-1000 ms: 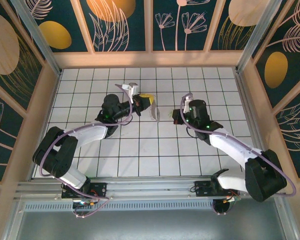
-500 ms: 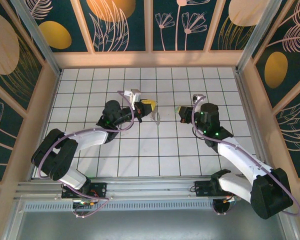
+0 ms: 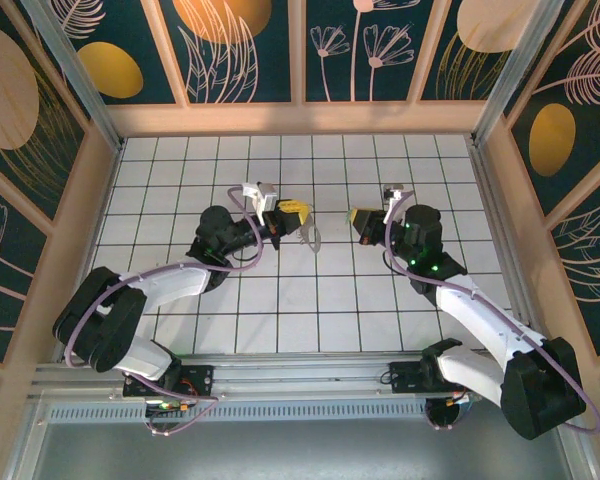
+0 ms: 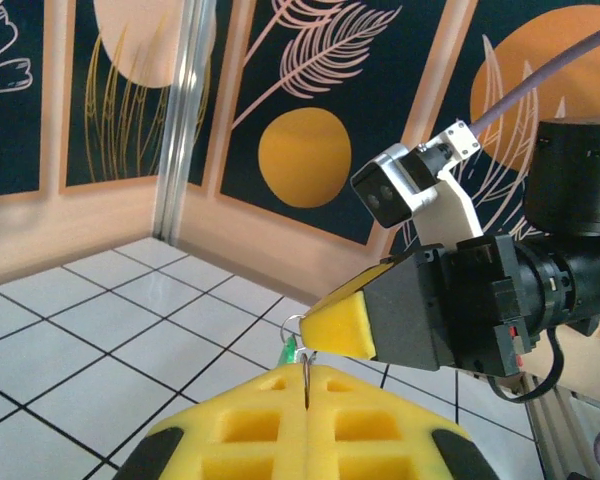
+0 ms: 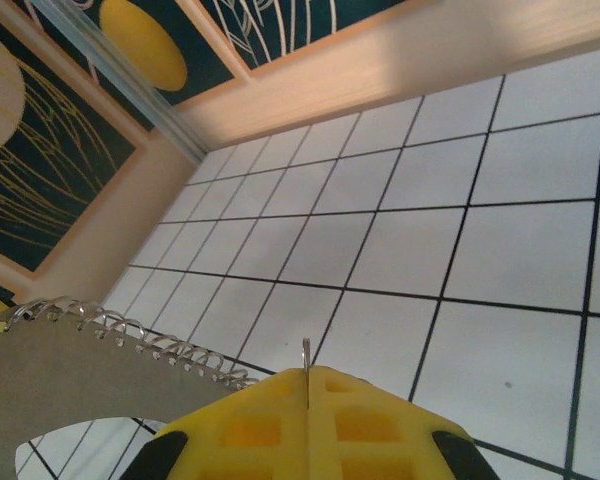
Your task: Put the keys on the keyring
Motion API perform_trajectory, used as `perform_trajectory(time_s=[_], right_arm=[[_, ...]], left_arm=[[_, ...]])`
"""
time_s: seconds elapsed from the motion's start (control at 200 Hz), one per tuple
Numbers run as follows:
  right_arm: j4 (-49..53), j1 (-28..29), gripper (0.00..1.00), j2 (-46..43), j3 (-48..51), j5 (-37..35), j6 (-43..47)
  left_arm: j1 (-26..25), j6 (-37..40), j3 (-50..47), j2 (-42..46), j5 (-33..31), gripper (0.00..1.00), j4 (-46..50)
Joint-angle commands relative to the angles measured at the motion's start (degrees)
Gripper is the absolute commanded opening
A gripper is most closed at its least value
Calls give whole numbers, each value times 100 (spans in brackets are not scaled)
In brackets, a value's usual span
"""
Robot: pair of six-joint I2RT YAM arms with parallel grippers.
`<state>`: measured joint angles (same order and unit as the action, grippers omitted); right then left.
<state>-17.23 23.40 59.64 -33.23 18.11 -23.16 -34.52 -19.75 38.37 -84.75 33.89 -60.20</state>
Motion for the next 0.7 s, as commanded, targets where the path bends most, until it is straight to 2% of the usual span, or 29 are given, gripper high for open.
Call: perform_trajectory(time_s=[0.0,0.23,0.691], right_arm=[[-490,-91,0,-133,66,288,48],[-799,-168,0,-322,138,339,-90],[-1273,-174,0,-206,27,1160,-179]], left_arm=[[-44,136,19,205,246,0,-552],[-58,5,-122,257,242,0,-1126],[-101,-307,-260,225,259,0,-1719]])
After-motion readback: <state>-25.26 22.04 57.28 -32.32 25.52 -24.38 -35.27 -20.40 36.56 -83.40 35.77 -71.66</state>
